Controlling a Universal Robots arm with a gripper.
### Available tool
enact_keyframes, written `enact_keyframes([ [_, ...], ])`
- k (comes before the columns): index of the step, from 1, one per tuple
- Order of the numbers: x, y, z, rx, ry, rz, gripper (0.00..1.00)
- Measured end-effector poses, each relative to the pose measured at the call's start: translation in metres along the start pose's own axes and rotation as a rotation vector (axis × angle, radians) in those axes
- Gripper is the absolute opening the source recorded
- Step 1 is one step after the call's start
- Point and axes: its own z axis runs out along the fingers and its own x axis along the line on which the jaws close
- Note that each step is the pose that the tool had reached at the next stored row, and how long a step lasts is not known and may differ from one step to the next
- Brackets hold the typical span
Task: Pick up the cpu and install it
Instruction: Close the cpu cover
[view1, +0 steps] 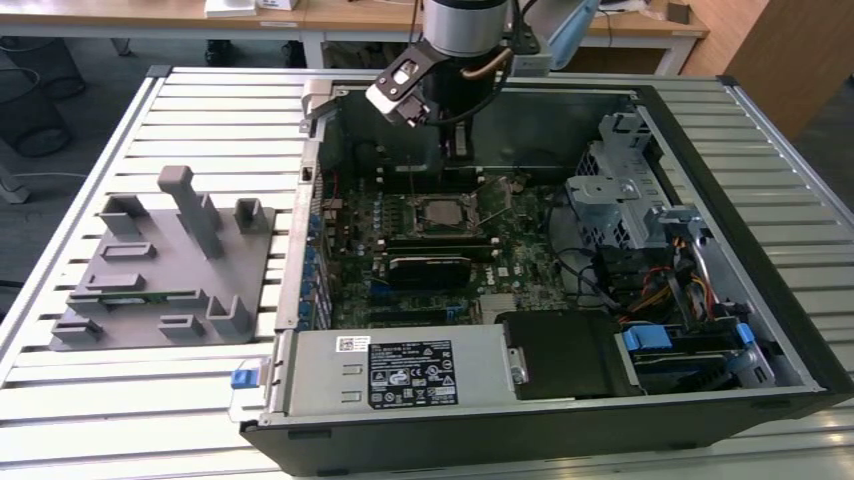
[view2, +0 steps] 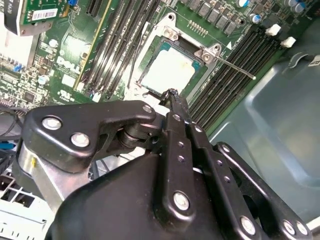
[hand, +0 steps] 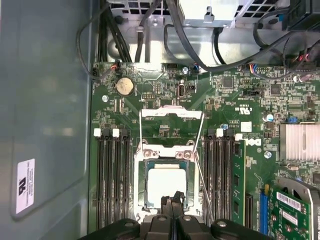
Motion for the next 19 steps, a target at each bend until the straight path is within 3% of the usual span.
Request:
enact_keyframes([
  [2, 0.0, 0.0011, 0.0, -0.0001, 0.0001, 0.0, 0.11],
  [7, 0.0, 0.0151, 0.0005, 0.0007, 0.0, 0.0, 0.11],
  [19, 0.0001, 0.0249, 0.0013, 0.0008, 0.0, 0.0, 0.11],
])
